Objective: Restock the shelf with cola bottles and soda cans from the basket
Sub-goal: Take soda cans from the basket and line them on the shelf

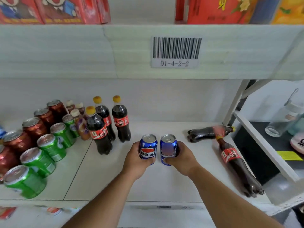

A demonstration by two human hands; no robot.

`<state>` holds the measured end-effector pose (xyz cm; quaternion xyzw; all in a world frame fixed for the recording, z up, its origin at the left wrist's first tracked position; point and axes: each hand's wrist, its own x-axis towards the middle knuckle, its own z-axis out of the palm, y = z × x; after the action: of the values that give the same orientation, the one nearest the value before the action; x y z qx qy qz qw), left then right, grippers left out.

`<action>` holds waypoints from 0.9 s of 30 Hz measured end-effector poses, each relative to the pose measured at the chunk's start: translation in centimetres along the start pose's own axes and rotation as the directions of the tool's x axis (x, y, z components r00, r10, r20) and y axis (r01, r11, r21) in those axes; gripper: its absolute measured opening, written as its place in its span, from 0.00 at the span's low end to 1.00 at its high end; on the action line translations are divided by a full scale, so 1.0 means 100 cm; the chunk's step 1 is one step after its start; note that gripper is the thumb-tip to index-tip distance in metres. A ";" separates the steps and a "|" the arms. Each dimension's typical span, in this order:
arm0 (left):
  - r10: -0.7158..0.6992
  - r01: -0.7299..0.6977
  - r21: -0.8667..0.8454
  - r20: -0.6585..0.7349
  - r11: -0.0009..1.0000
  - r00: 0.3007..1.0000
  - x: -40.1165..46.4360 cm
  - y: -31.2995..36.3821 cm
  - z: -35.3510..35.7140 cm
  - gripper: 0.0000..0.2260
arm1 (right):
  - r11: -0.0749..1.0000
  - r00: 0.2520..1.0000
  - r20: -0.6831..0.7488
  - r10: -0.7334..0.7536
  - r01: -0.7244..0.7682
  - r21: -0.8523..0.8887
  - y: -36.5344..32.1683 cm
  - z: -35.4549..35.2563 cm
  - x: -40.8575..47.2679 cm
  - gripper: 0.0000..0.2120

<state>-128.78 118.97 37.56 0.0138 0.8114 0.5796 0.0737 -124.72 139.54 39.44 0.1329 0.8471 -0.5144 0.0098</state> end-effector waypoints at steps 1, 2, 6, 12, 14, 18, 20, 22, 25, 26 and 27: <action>0.006 -0.006 -0.001 -0.006 1.000 1.000 0.007 -0.005 0.002 0.31 | 1.000 1.000 0.000 0.009 -0.009 -0.004 0.002 0.003 0.004 0.28; 0.009 -0.009 -0.002 -0.010 1.000 1.000 0.012 -0.009 0.003 0.31 | 1.000 1.000 0.004 0.014 -0.014 -0.002 0.005 0.005 0.008 0.30; 0.042 -0.042 -0.014 -0.020 0.999 0.999 0.036 -0.022 0.004 0.35 | 0.999 0.999 -0.017 0.029 -0.029 0.021 0.008 0.011 0.021 0.32; 0.133 -0.133 -0.002 0.002 0.991 0.991 0.057 -0.030 0.009 0.37 | 0.997 0.999 -0.028 0.037 -0.035 0.074 0.010 0.014 0.032 0.39; 0.145 -0.145 -0.004 0.018 0.989 0.989 0.059 -0.031 0.009 0.38 | 0.997 0.999 -0.014 0.052 -0.052 0.052 0.012 0.017 0.032 0.38; 0.122 -0.122 0.023 0.005 0.992 0.993 0.050 -0.034 0.011 0.33 | 0.986 0.974 -0.156 0.166 -0.165 0.019 0.017 0.032 0.017 0.42; 0.104 -0.102 0.043 -0.047 0.994 0.994 0.041 -0.033 0.014 0.29 | 0.978 0.947 -0.244 0.210 -0.206 0.044 0.016 0.040 0.009 0.40; 0.079 -0.074 0.055 -0.094 0.996 0.992 0.037 -0.033 0.018 0.27 | 0.976 0.937 -0.276 0.216 -0.199 0.089 0.012 0.047 0.005 0.32; 0.059 -0.046 0.090 -0.138 0.995 0.989 0.040 -0.029 0.019 0.25 | 0.977 0.926 -0.315 0.207 -0.177 0.119 0.005 0.052 0.009 0.19; 0.058 -0.044 0.098 -0.142 0.994 0.988 0.041 -0.027 0.020 0.25 | 0.976 0.924 -0.323 0.206 -0.172 0.132 0.004 0.054 0.012 0.18; 0.059 -0.044 0.104 -0.145 0.994 0.988 0.043 -0.027 0.020 0.24 | 0.976 0.922 -0.328 0.205 -0.168 0.135 0.002 0.056 0.014 0.18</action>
<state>-132.60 120.42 33.98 -0.0046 0.8423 0.5390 -0.0023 -126.67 135.05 36.46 0.3003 0.7914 -0.5240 -0.0948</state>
